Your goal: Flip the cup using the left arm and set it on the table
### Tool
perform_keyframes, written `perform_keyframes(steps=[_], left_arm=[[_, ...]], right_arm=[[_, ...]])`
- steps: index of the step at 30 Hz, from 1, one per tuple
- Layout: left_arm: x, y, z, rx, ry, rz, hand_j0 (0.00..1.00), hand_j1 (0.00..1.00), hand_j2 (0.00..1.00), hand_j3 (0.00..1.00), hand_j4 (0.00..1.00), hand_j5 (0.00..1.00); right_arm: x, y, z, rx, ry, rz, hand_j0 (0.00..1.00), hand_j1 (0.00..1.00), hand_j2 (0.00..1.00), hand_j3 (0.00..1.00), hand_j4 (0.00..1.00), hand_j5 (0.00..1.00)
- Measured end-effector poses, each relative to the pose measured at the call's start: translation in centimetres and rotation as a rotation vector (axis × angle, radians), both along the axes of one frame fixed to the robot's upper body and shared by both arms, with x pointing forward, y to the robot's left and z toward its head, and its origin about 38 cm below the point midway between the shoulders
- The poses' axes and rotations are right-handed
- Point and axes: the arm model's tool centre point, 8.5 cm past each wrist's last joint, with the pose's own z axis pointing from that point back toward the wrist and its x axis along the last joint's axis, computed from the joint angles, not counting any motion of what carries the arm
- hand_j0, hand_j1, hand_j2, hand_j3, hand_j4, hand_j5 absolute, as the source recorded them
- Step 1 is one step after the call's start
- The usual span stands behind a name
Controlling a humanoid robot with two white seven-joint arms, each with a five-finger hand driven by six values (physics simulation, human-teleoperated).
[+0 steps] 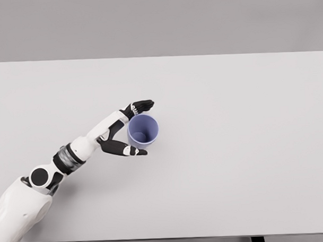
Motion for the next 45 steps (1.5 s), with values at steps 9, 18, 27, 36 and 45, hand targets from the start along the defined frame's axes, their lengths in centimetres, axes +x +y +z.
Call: perform_keyframes(steps=[9, 18, 27, 36, 45], left_arm=[[0.1, 3.0, 0.2, 0.071, -0.004, 0.027, 1.00, 1.00, 1.00, 1.00, 1.00, 1.00], [0.3, 5.6, 0.7, 0.136, -0.014, 0.047, 1.00, 1.00, 1.00, 1.00, 1.00, 1.00], [0.5, 5.1, 1.5, 0.136, -0.039, 0.033, 1.00, 1.00, 1.00, 1.00, 1.00, 1.00], [0.7, 4.9, 2.0, 0.142, -0.055, 0.026, 1.00, 1.00, 1.00, 1.00, 1.00, 1.00], [0.6, 11.0, 4.2, 0.292, -0.089, 0.079, 1.00, 1.00, 1.00, 1.00, 1.00, 1.00]], right_arm=[[0.0, 0.0, 0.0, 0.000, 0.000, 0.001, 1.00, 1.00, 1.00, 1.00, 1.00, 1.00], [0.0, 0.0, 0.0, 0.000, 0.000, 0.000, 1.00, 1.00, 1.00, 1.00, 1.00, 1.00], [0.0, 0.0, 0.0, 0.000, 0.000, 0.000, 1.00, 1.00, 1.00, 1.00, 1.00, 1.00], [0.0, 0.0, 0.0, 0.000, 0.000, 0.000, 1.00, 1.00, 1.00, 1.00, 1.00, 1.00], [0.0, 0.0, 0.0, 0.000, 0.000, 0.000, 1.00, 1.00, 1.00, 1.00, 1.00, 1.00]])
